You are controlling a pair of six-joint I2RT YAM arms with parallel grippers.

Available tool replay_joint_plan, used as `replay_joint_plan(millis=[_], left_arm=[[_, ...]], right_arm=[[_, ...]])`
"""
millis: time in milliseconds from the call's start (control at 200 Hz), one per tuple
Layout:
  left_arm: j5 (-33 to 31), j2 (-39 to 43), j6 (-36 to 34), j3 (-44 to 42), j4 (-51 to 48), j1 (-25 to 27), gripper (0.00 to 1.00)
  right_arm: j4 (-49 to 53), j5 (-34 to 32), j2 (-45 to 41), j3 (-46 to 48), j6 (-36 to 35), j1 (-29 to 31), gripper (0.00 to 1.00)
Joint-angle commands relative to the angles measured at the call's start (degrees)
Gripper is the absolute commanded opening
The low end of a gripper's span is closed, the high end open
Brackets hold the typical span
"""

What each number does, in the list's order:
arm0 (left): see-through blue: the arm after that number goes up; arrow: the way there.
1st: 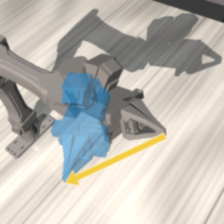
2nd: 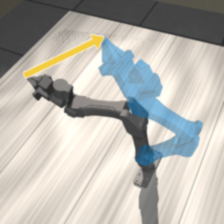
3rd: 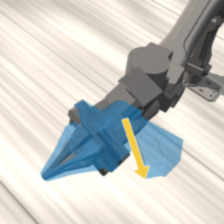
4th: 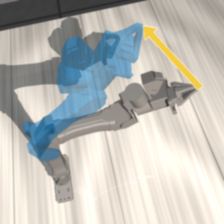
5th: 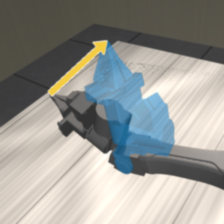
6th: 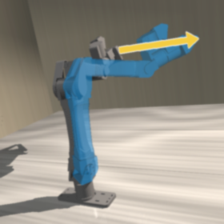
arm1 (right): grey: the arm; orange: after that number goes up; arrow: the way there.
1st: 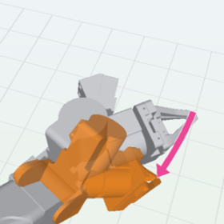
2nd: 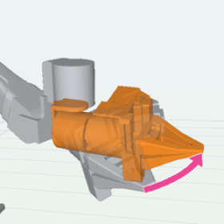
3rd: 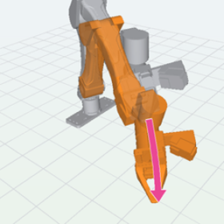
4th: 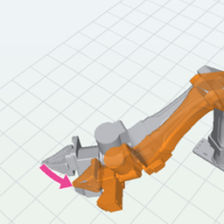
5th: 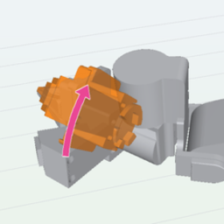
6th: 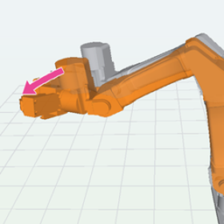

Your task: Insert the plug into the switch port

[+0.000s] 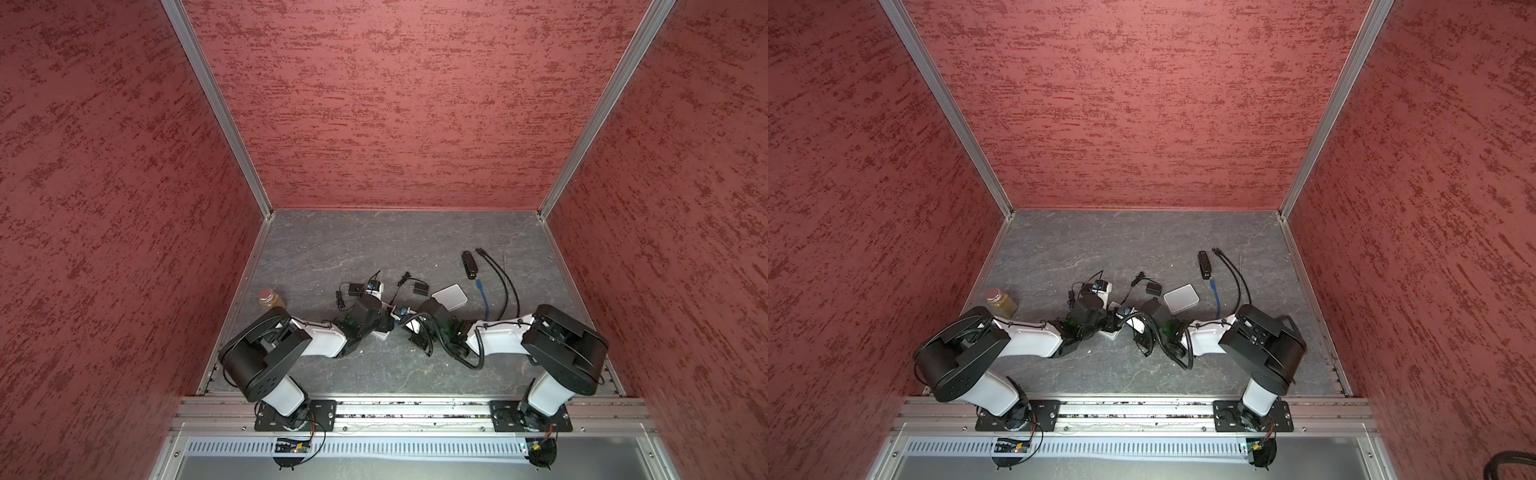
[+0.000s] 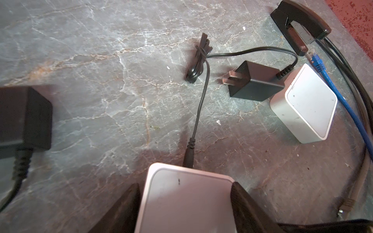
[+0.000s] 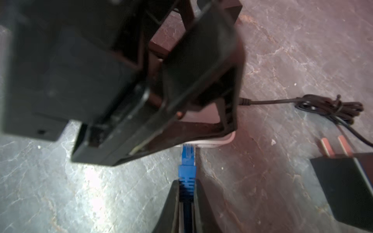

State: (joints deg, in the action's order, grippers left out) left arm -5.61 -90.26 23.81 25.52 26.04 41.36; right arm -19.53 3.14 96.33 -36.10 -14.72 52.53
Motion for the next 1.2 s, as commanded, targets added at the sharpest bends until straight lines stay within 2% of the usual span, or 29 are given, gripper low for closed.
replay_joint_plan(millis=[0,180,321,661,1197], left_arm=[[6.0,-2.7,2.5,0.2,-4.6,1.4,0.71],[7.3,-3.8,3.2,0.3,-3.5,1.8,0.71],[8.3,-4.6,3.2,0.4,-2.4,2.6,0.71],[17.3,-6.0,-0.1,-0.6,5.2,4.1,0.69],[21.8,-7.5,-2.4,1.3,5.3,5.8,0.68]], right_arm=[[-12.1,-2.7,0.3,-1.6,-0.3,1.5,0.0],[-16.3,-4.5,1.3,-0.8,-0.5,1.7,0.0],[-19.5,-2.1,2.1,-1.0,-1.3,1.8,0.0],[-28.5,1.7,3.5,-1.2,-6.2,1.8,0.0],[-30.8,4.2,6.0,-7.6,-9.1,1.9,0.0]])
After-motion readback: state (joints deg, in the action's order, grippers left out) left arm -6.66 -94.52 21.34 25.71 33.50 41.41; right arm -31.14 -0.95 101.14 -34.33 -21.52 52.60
